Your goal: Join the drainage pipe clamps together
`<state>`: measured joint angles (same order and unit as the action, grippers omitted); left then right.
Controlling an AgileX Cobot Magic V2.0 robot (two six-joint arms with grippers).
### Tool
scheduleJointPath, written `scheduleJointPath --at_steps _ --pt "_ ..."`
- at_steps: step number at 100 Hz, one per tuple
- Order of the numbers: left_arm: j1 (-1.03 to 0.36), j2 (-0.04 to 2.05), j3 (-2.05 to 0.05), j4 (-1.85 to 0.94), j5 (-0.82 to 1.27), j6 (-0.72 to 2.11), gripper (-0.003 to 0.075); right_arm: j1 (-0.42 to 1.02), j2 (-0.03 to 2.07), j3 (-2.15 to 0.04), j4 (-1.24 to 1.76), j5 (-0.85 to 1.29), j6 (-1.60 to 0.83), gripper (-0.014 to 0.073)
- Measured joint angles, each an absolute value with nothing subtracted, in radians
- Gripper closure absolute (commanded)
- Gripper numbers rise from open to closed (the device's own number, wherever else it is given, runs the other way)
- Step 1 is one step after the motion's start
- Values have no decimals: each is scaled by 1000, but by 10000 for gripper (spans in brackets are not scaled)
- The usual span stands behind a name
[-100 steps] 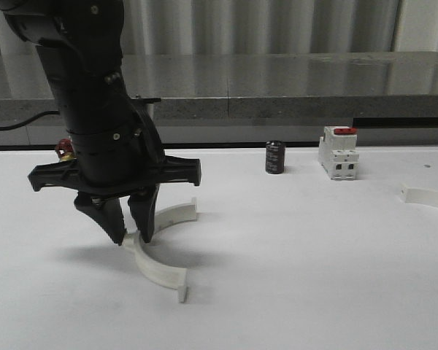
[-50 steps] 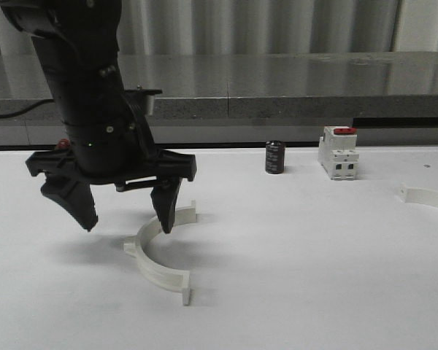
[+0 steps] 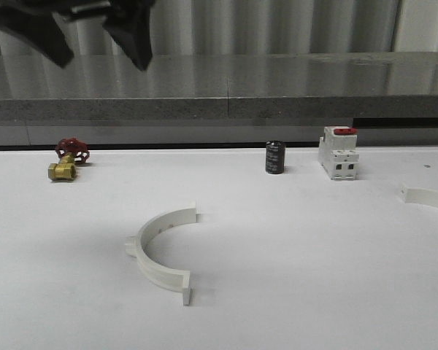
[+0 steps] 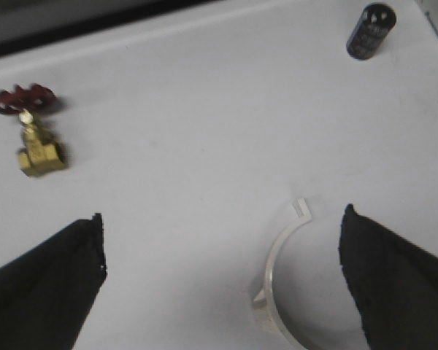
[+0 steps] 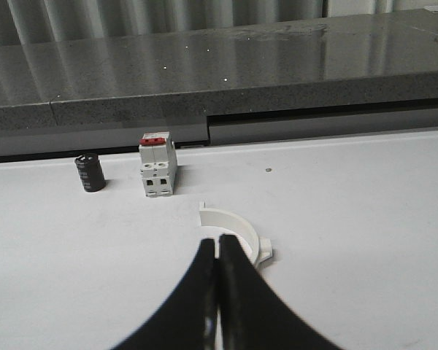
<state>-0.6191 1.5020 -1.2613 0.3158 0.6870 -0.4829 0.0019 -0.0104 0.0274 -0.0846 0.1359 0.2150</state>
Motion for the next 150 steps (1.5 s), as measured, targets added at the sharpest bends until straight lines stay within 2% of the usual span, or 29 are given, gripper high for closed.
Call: scheduleJointPath --at_steps 22,62,76,105,150 --pt "-551 1299 -1184 391 669 -495 91 2 -10 27 -85 136 215 661" --pt "-189 1016 -940 409 582 -501 92 2 -10 27 -85 136 215 661" --pt "-112 924 -824 381 539 -501 92 2 -10 27 -85 136 215 661" --pt "-102 735 -612 222 482 -375 92 2 -10 27 -85 136 215 661" --pt "-102 549 -540 49 559 -120 92 2 -10 27 -85 136 215 661"
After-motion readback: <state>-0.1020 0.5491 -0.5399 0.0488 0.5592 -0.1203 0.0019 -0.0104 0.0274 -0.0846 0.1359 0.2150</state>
